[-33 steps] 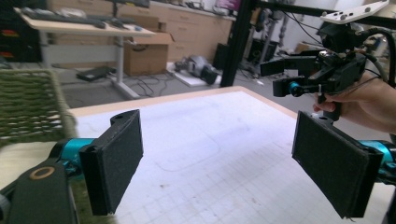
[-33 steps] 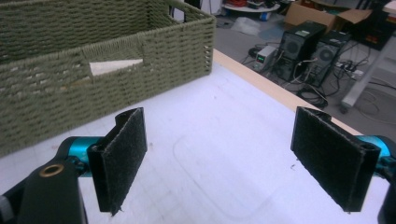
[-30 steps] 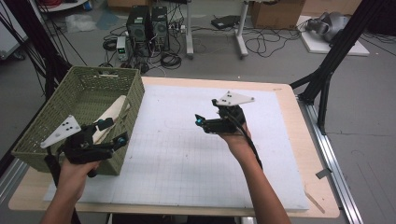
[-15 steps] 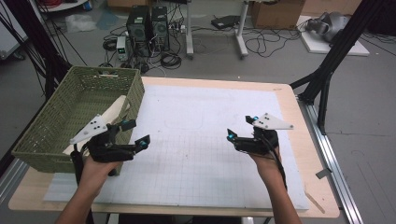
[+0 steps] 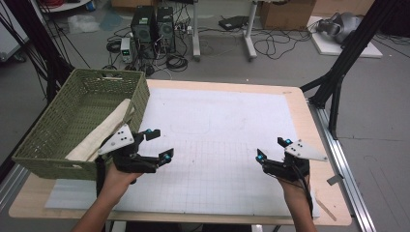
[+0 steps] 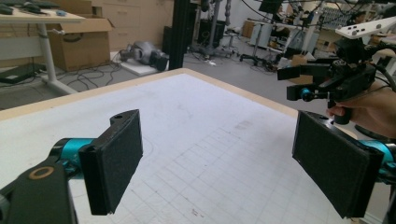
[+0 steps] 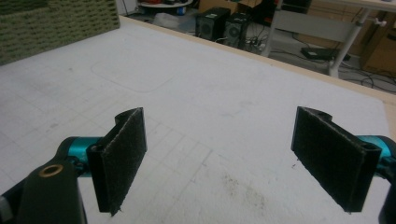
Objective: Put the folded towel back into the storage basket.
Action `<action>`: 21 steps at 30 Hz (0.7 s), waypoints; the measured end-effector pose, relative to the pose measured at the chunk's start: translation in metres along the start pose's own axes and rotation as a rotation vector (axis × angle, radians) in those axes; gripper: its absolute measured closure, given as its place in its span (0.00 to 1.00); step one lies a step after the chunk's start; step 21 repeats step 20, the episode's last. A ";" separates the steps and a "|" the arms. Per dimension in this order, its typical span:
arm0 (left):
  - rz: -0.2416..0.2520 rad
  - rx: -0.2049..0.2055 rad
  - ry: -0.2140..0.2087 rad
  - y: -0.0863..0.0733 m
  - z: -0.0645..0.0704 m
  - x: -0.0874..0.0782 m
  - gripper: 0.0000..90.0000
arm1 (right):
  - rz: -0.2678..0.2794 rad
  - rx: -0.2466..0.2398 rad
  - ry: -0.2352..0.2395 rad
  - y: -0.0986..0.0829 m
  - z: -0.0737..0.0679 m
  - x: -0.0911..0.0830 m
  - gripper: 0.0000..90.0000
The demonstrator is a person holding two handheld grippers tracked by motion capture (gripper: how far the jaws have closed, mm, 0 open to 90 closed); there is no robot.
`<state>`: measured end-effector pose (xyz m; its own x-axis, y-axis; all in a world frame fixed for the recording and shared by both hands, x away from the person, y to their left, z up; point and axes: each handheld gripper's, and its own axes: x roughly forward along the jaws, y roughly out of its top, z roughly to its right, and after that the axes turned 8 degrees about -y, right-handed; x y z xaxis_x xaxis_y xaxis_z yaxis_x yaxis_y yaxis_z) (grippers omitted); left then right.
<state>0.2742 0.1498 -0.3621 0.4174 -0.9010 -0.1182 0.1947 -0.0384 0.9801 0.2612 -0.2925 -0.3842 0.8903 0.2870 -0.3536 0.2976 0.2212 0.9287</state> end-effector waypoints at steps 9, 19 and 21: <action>-0.083 0.006 0.000 -0.027 -0.001 0.019 0.18 | -0.027 0.027 -0.028 -0.027 0.003 0.000 0.19; -0.134 0.007 0.012 -0.044 -0.004 0.032 0.18 | -0.055 0.039 -0.036 -0.039 0.010 0.000 0.19; -0.133 0.007 0.014 -0.044 -0.004 0.032 0.18 | -0.057 0.040 -0.035 -0.039 0.010 0.000 0.19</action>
